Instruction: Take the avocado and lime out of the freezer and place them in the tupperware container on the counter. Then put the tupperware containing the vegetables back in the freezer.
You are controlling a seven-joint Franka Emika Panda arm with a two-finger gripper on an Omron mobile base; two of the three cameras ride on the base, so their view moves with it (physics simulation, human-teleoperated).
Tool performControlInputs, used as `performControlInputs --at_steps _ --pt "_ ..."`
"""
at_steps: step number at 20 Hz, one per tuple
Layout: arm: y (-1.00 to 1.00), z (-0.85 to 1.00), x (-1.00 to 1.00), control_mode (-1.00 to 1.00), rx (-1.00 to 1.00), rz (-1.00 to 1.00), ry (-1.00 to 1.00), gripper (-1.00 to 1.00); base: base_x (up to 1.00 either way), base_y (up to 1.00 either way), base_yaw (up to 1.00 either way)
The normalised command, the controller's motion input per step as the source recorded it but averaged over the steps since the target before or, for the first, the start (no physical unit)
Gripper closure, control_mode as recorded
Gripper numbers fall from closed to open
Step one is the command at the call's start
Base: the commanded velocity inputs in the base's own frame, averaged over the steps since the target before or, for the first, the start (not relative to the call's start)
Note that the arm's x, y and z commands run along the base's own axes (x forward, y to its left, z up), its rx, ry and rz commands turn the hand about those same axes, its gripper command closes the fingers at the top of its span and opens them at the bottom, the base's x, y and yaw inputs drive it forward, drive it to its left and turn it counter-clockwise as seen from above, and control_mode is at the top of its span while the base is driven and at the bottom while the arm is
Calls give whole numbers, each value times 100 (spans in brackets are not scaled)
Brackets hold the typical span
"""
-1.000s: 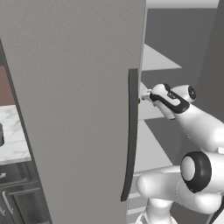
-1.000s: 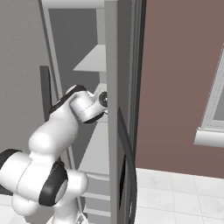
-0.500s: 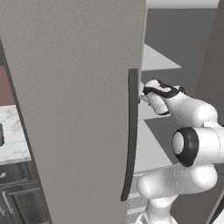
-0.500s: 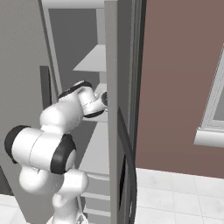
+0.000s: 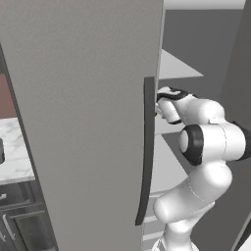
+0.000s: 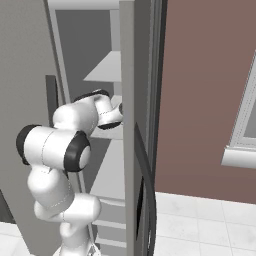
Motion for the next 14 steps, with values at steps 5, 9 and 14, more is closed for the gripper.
performControlInputs --at_steps 5,9,14 --pt "0 -13 46 -100 0 0 6 -100 0 0 0" --pt "0 -17 36 -100 0 0 2 -100 0 0 0" --pt "0 -26 29 -100 0 0 2 -100 0 0 0"
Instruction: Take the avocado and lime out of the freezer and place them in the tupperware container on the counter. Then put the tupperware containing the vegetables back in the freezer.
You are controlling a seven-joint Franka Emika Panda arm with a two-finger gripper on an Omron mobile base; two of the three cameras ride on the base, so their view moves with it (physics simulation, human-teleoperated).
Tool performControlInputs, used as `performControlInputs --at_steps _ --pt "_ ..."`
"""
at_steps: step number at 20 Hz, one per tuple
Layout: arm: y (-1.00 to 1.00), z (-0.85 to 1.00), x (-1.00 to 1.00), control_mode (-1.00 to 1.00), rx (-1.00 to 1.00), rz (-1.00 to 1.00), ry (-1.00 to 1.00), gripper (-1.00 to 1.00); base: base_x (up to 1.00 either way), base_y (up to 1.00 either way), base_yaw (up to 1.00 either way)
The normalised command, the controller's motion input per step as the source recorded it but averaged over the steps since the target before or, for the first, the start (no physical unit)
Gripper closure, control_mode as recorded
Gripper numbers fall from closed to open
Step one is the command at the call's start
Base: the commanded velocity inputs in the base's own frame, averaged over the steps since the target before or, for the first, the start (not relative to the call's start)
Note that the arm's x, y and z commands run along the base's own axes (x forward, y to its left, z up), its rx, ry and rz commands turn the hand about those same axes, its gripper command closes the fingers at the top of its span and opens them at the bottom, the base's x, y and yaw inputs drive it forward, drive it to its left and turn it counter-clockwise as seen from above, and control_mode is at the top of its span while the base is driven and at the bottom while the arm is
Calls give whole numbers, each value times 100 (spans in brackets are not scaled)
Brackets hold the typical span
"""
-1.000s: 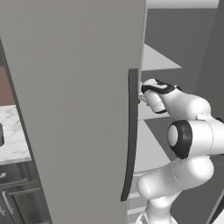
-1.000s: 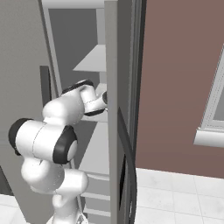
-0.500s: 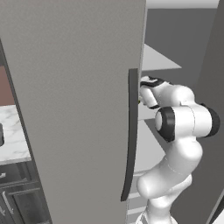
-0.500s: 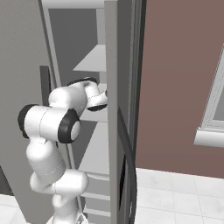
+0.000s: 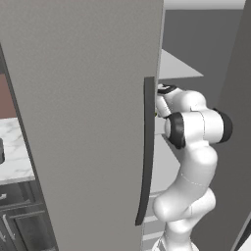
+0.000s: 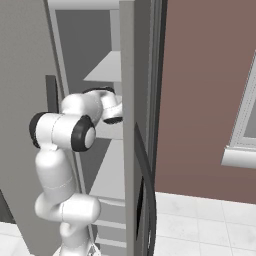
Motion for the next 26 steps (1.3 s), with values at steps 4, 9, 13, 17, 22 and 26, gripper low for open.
performControlInputs --at_steps 4,9,13,17,22,26 --pt "0 -31 23 -100 0 0 2 -100 0 0 0" --pt "0 -32 22 -100 0 0 3 -100 0 0 0" --pt "15 -42 3 -100 0 0 5 -100 0 0 0" --pt "49 -55 -8 -100 0 1 8 100 0 0 0" --pt "41 -47 -14 -100 0 2 5 100 0 0 0" --pt "35 -41 -9 -100 0 2 2 100 0 0 0"
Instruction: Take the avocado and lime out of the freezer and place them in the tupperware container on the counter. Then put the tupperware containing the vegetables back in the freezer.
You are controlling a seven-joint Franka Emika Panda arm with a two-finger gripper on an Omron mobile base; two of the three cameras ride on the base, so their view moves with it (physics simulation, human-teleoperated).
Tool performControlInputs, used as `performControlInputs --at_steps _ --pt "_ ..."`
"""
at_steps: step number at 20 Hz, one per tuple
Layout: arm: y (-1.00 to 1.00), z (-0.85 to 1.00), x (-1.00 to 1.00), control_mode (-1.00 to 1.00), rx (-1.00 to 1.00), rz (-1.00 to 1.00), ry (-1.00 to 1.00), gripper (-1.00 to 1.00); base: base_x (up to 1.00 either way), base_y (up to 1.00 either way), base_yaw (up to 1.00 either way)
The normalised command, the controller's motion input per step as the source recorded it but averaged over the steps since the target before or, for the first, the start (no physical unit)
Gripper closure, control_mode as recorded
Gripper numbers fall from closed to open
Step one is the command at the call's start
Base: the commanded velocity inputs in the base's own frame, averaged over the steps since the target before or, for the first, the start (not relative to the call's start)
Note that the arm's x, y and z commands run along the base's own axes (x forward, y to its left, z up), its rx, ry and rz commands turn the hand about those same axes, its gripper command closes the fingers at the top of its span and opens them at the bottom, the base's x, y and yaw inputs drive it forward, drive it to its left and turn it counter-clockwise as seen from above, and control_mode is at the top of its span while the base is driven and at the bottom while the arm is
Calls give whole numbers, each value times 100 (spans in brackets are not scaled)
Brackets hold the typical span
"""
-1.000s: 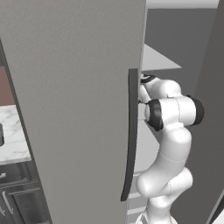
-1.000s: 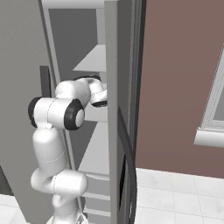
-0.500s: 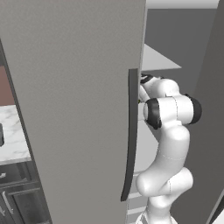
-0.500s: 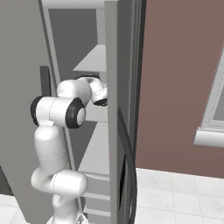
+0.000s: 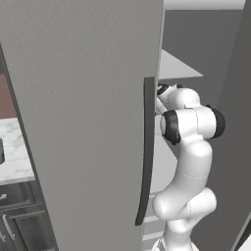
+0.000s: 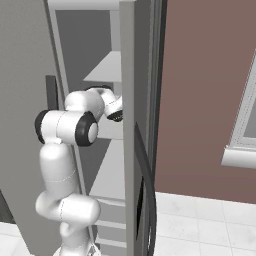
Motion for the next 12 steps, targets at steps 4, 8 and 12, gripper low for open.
performControlInputs --at_steps 4,8,12 --pt "24 -21 -34 -100 0 1 -1 100 0 0 0" --pt "0 1 -94 -100 0 0 -18 100 0 0 0" --pt "-1 7 -100 -100 0 0 -21 100 0 0 0"
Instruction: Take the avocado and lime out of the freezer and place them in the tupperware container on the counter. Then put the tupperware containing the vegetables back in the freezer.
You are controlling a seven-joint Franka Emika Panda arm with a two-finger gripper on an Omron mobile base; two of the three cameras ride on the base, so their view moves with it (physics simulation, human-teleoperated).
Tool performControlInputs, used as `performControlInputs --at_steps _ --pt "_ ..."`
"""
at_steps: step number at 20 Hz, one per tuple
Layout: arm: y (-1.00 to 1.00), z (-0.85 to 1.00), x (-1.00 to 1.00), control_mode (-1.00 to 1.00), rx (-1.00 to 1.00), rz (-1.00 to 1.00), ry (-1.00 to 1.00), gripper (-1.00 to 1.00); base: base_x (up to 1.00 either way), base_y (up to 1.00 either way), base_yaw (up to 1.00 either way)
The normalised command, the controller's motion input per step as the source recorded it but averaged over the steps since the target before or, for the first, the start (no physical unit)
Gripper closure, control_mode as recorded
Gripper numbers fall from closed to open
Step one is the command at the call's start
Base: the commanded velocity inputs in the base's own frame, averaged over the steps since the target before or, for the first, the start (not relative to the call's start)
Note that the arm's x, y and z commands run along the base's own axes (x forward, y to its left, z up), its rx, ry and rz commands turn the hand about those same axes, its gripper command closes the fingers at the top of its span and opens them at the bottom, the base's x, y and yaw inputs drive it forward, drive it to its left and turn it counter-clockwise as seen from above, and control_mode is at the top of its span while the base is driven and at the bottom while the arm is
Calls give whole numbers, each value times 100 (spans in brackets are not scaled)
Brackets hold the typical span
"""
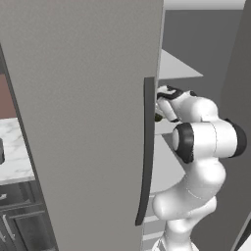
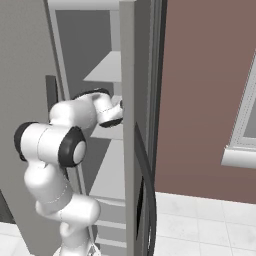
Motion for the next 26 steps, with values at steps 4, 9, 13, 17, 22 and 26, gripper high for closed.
performControlInputs --at_steps 4,9,13,17,22,26 --pt "-1 20 -100 -100 0 0 -18 100 0 0 0" --pt "0 75 -100 -100 0 0 -23 100 0 0 0" --pt "0 100 -100 -100 -1 0 -20 100 0 0 0" --pt "0 100 -100 -100 -2 0 -10 100 0 0 0" --pt "0 100 -100 -100 -3 0 -1 100 0 0 0" --pt "0 100 -100 -100 -3 0 1 100 0 0 0"
